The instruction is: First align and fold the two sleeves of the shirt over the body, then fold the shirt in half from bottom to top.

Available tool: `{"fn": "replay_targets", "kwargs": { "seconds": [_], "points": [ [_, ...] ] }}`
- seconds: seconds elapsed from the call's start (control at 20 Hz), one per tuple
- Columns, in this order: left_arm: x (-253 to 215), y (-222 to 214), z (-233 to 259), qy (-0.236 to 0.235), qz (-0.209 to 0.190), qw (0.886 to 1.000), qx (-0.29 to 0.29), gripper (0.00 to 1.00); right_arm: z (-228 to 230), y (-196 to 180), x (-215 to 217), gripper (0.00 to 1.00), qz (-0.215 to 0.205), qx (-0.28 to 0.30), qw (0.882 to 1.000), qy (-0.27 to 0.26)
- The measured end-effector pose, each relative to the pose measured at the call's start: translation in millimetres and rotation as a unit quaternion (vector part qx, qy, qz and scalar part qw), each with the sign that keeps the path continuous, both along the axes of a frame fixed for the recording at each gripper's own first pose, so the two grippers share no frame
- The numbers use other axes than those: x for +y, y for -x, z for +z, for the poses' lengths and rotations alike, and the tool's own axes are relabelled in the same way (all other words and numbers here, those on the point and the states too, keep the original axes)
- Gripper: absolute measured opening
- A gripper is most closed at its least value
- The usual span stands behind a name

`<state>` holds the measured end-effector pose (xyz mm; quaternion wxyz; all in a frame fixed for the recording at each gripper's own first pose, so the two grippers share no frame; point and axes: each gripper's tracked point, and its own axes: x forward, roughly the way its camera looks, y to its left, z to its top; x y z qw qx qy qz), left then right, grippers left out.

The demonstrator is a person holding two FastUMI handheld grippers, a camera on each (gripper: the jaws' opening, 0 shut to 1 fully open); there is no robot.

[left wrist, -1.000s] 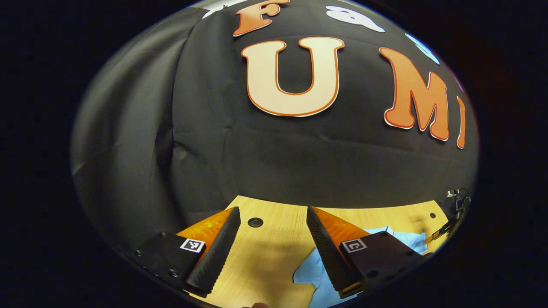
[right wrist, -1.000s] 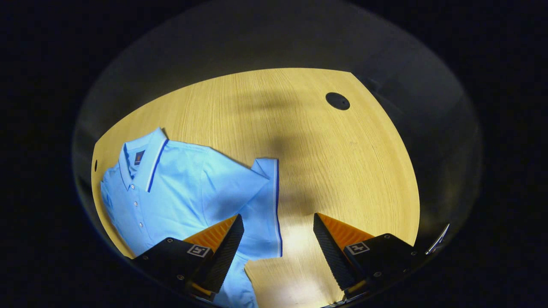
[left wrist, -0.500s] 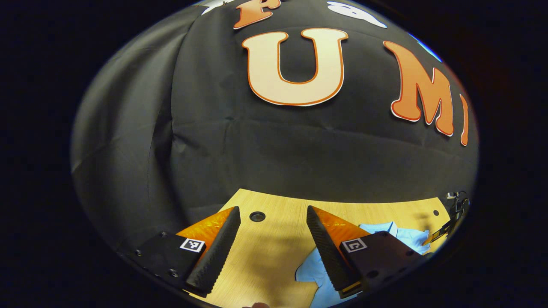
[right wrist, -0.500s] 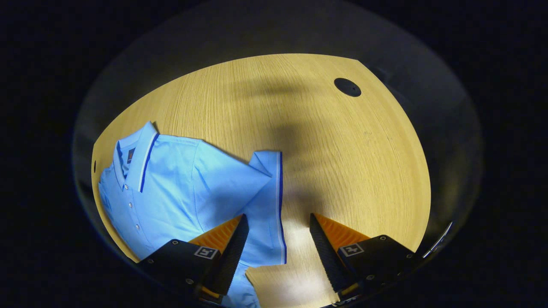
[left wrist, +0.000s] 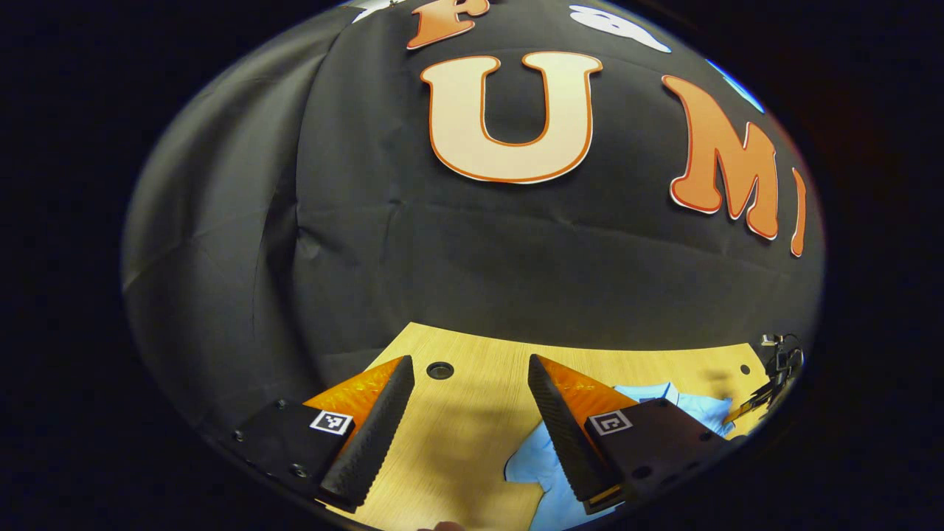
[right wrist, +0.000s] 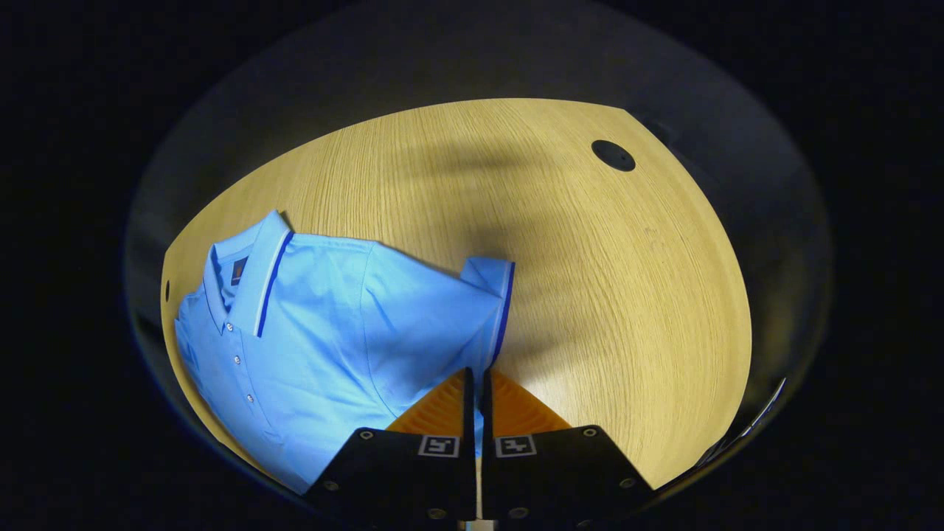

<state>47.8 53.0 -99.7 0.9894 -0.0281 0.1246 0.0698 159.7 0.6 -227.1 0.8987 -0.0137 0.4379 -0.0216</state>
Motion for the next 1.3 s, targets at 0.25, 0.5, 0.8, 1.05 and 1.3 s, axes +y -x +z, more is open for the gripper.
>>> {"fn": "replay_targets", "kwargs": {
  "seconds": [0.25,0.5,0.8,1.05,1.3],
  "points": [
    [-0.1,-1.8,0.4,-0.027,-0.008,1.000,-0.007,1.00,54.2,14.6,39.8,0.01,0.013,-0.066,0.997,-0.043],
    [0.5,-0.8,1.7,-0.027,-0.012,1.000,-0.010,1.00,89.2,40.5,86.0,0.00,0.060,-0.106,0.992,-0.035],
    [-1.2,1.2,-0.3,-0.031,-0.027,0.999,-0.007,1.00,78.6,62.4,169.7,0.01,0.133,-0.110,0.985,-0.027],
    [-2.7,2.8,-7.4,-0.029,-0.041,0.999,0.009,1.00,57.5,73.8,205.8,0.13,0.162,-0.095,0.982,-0.031],
    [-5.4,6.2,-10.5,-0.038,-0.055,0.997,0.031,1.00,62.3,86.0,202.1,0.89,0.178,-0.101,0.979,-0.016]
  ]
}}
